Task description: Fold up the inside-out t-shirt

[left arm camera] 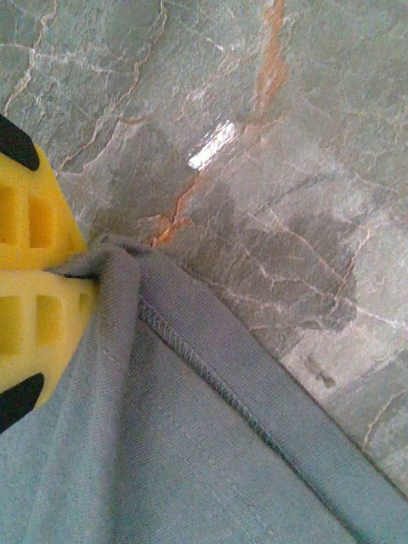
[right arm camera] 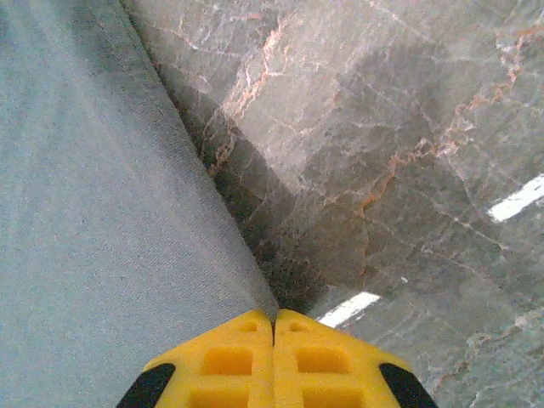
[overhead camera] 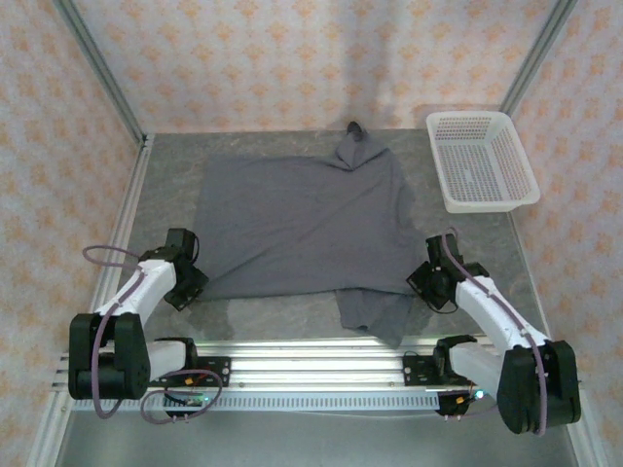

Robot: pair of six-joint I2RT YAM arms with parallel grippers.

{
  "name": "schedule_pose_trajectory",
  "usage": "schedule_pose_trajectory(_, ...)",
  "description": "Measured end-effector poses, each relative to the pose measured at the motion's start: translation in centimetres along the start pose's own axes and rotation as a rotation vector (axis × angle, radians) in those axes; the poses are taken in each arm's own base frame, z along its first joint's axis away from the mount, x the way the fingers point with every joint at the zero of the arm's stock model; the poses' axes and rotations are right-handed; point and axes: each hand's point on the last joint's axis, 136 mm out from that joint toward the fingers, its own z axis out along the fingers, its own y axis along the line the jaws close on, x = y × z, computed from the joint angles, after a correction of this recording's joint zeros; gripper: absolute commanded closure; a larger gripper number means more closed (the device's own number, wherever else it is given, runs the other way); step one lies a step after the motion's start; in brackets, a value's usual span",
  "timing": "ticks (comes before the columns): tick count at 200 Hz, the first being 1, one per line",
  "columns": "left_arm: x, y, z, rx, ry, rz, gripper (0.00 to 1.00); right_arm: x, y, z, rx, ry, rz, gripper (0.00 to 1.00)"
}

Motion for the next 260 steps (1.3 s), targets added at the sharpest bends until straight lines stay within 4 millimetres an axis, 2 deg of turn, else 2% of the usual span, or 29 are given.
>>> schedule_pose_trajectory(32,-0.1,0.3,-0.3,-0.008,-0.011,0.0,1.0,0.6,-0.1,-1.0,-0.039,-0.004,0.009,1.0)
schedule_pose_trajectory(60,-0.4,-0.1,-1.0,0.017,-0.027,0.0,1.0,0.1,0.7,-2.1,-0.084,-0.036,0.019,1.0)
schedule_pose_trajectory(78,-1.6,-1.2,-2.3,0.048,-0.055,0.002,1.0,-0.9,2.2,-2.9,-0.098,-0.051,0.019,1.0)
schedule_pose_trajectory(115,-5.1,-4.7,-5.3,0.123,-0.123,0.009,1.0,-4.3,6.5,-4.0,-0.121,-0.088,0.0,1.0)
schedule_pose_trajectory(147,-7.1,-6.9,-5.4,0.12,-0.121,0.017,1.0,-6.9,9.2,-3.7,-0.114,-0.126,-0.026,1.0)
schedule_pose_trajectory(176,-8.4,-8.5,-5.2,0.116,-0.12,0.026,1.0,-8.5,10.8,-2.7,-0.11,-0.139,-0.046,1.0)
schedule_pose_trajectory(211,-9.6,-9.8,-4.5,0.103,-0.113,0.026,1.0,-10.2,11.6,-1.5,-0.1,-0.156,-0.047,1.0)
schedule_pose_trajectory(260,-10.4,-10.4,-3.6,0.092,-0.103,0.015,1.0,-13.1,12.3,0.0,-0.103,-0.165,-0.008,1.0)
